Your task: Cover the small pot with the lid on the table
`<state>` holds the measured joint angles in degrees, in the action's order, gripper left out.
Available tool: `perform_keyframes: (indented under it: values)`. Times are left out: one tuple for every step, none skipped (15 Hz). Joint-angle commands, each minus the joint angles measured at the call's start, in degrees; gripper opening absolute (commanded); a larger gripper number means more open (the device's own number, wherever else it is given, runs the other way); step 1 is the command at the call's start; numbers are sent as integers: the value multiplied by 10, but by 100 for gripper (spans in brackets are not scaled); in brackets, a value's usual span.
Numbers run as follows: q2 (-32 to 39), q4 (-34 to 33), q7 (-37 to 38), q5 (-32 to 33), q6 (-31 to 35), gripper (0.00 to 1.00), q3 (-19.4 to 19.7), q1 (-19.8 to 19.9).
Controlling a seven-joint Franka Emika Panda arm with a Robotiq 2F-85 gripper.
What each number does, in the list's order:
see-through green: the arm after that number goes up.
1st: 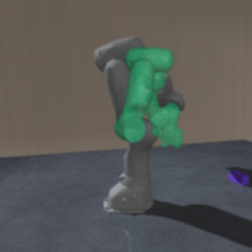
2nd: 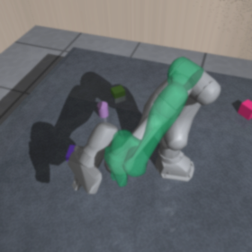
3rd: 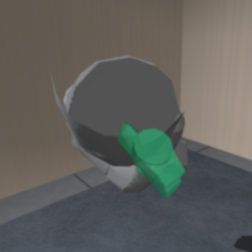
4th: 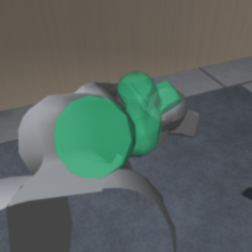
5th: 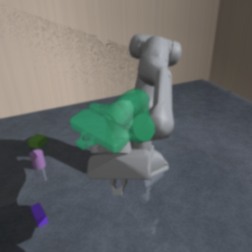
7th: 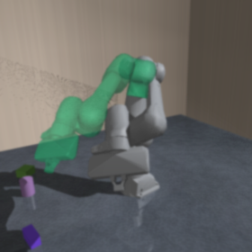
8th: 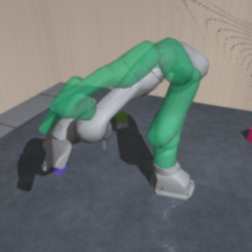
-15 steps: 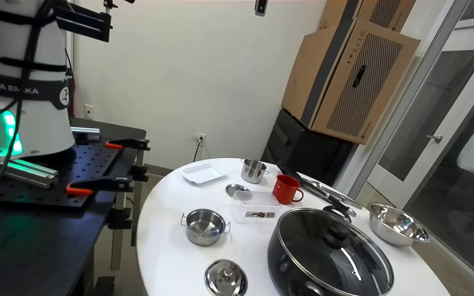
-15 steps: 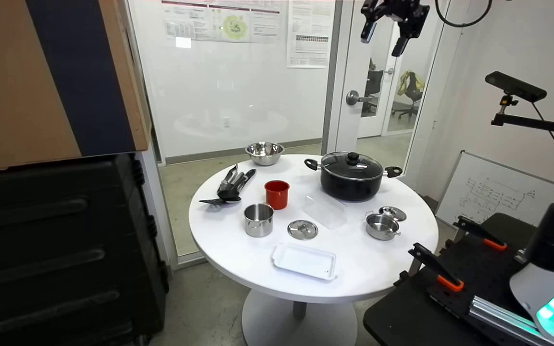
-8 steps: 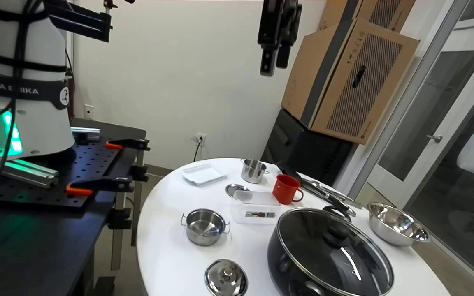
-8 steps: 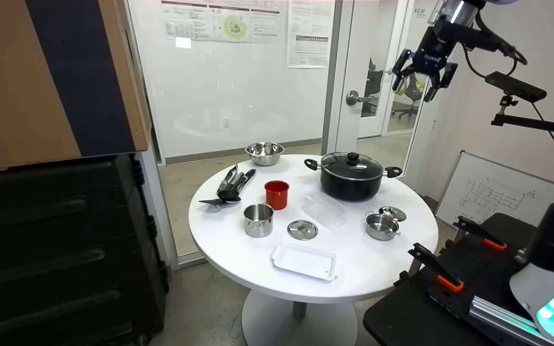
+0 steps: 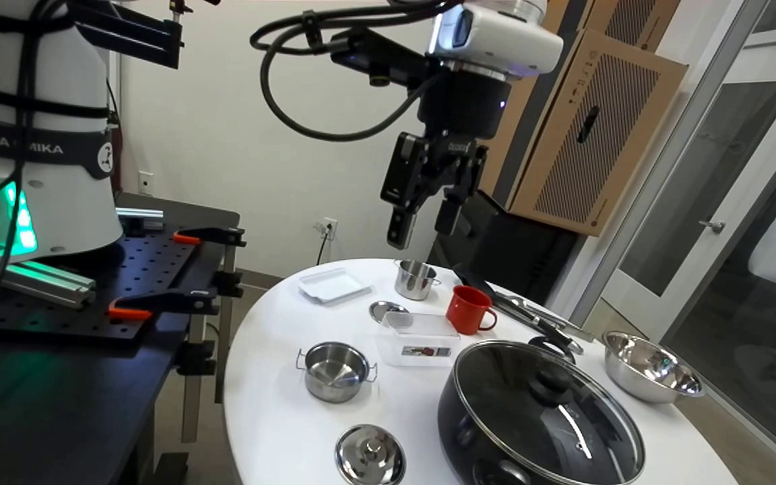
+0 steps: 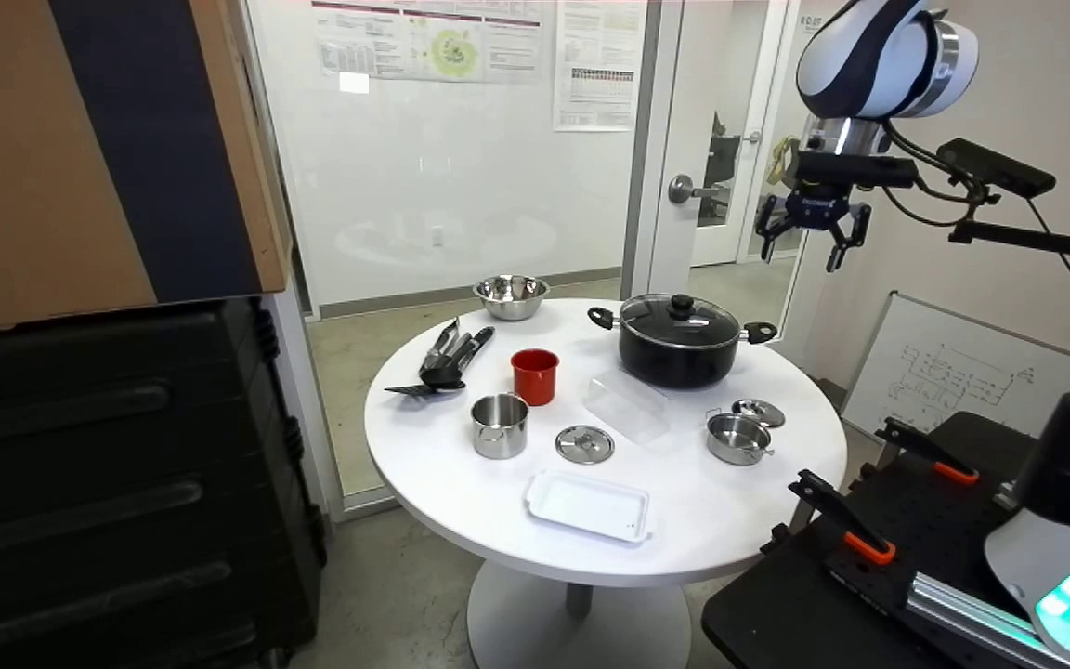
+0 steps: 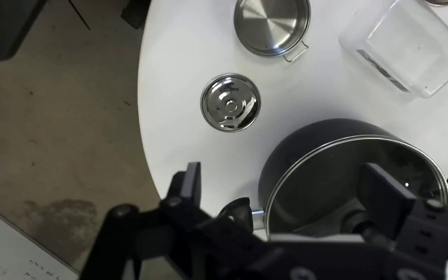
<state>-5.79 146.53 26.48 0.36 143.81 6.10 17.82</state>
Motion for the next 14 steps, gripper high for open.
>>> perform_keyframes:
  values:
    - [2, -4, 5, 3, -2, 100, 14, -15]
    - [2, -6, 6, 3, -2, 100, 14, -15]
    - [2, -7, 6, 3, -2, 100, 14, -15]
    - [2, -7, 6, 3, -2, 100, 14, -15]
    - [14, -10, 12, 6, 6, 100, 14, -17]
    - [36, -19, 21, 5, 16, 100, 16, -17]
    - [53, -27, 26, 5, 22, 100, 19, -17]
    - [80, -37, 34, 7, 36, 100, 24, -16]
    - [108, -47, 43, 5, 57, 100, 30, -16]
    - [132, -58, 50, 3, 69, 100, 37, -18]
    - [159, -70, 56, 5, 83, 100, 44, -21]
    - [189, -84, 67, 8, 89, 100, 54, -25]
    - [214, -94, 74, 8, 101, 100, 65, -31]
    - [239, -104, 81, 14, 107, 100, 78, -39]
